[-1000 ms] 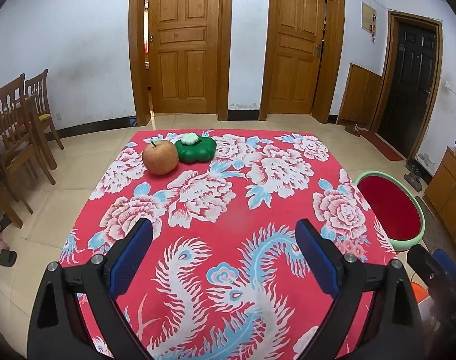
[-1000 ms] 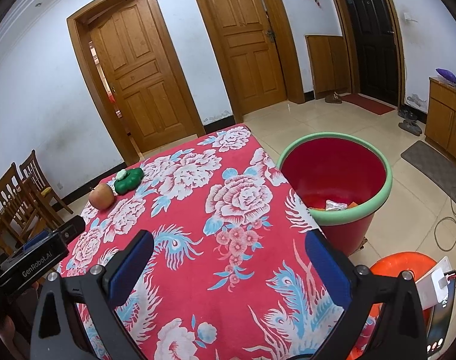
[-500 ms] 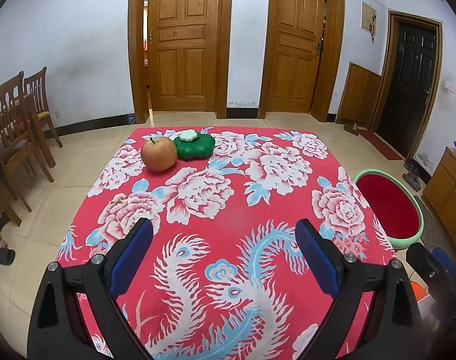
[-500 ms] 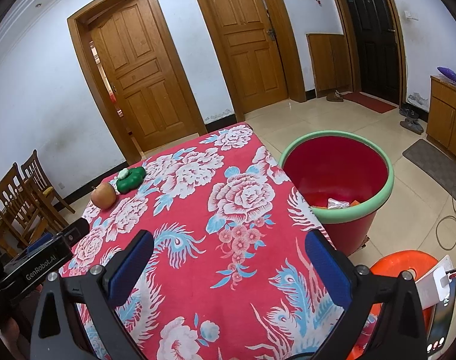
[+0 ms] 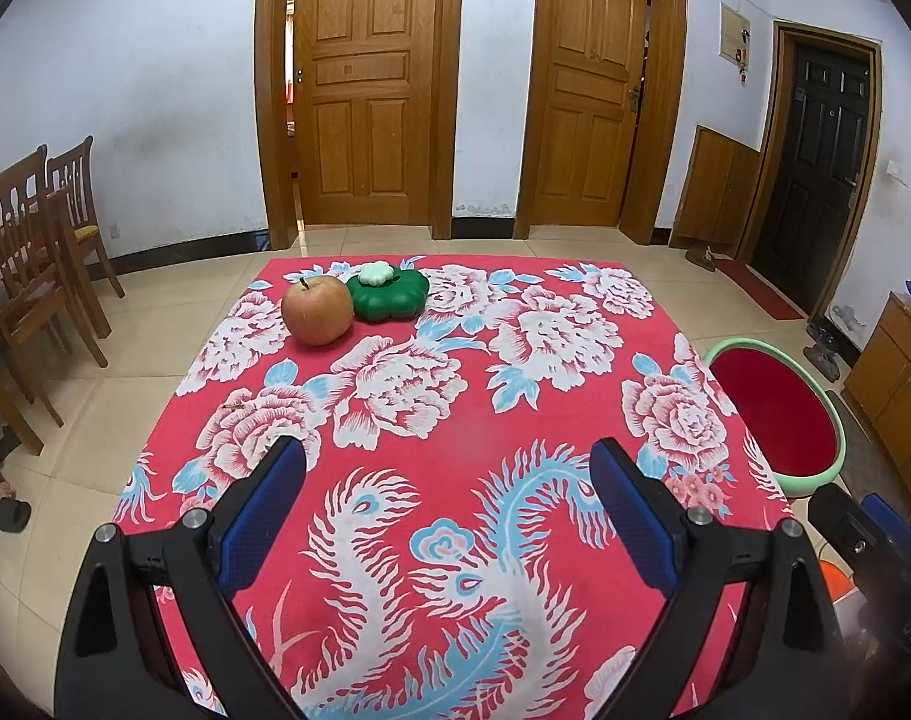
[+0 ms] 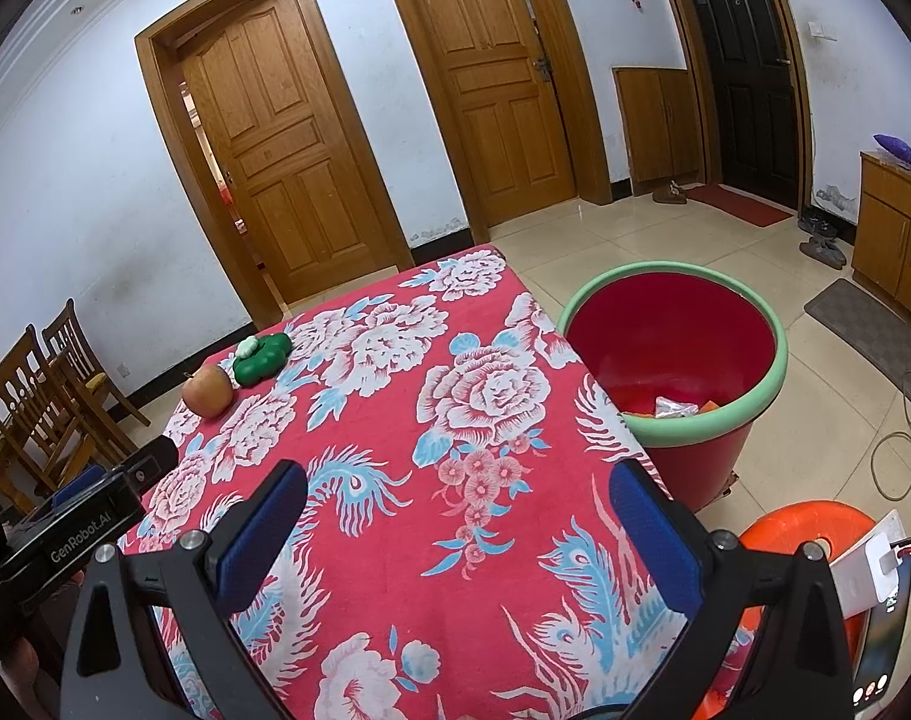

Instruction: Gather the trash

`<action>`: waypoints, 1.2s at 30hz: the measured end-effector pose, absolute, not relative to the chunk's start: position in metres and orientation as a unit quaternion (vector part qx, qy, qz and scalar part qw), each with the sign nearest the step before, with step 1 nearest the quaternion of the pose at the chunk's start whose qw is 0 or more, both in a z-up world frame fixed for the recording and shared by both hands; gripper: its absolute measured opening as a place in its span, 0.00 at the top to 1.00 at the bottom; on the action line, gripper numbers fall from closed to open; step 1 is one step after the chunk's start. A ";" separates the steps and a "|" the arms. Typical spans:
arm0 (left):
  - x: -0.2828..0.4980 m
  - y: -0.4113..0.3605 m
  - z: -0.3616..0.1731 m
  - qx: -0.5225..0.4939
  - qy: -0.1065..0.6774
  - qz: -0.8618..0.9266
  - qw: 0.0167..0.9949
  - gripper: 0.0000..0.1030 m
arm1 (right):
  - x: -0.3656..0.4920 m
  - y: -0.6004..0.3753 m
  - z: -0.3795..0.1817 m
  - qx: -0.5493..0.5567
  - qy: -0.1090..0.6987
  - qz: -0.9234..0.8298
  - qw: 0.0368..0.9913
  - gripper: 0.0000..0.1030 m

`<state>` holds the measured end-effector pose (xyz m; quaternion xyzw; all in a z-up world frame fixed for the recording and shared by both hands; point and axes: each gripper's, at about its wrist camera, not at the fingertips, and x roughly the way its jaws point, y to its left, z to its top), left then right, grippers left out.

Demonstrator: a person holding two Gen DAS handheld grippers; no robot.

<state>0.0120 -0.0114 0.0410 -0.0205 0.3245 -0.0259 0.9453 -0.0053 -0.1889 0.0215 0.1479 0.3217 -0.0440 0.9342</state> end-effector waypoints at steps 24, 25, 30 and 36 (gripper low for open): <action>0.011 -0.009 0.040 -0.021 0.328 -0.027 0.944 0.08 | -0.005 -0.187 0.021 0.148 0.321 -0.043 0.934 0.00; 0.011 -0.009 0.040 -0.021 0.328 -0.027 0.944 0.08 | -0.005 -0.187 0.021 0.147 0.321 -0.043 0.935 0.00; 0.011 -0.009 0.040 -0.021 0.328 -0.026 0.944 0.08 | -0.005 -0.187 0.021 0.147 0.322 -0.043 0.934 0.00; 0.011 -0.008 0.040 -0.021 0.327 -0.027 0.944 0.08 | -0.005 -0.187 0.020 0.147 0.321 -0.043 0.935 0.00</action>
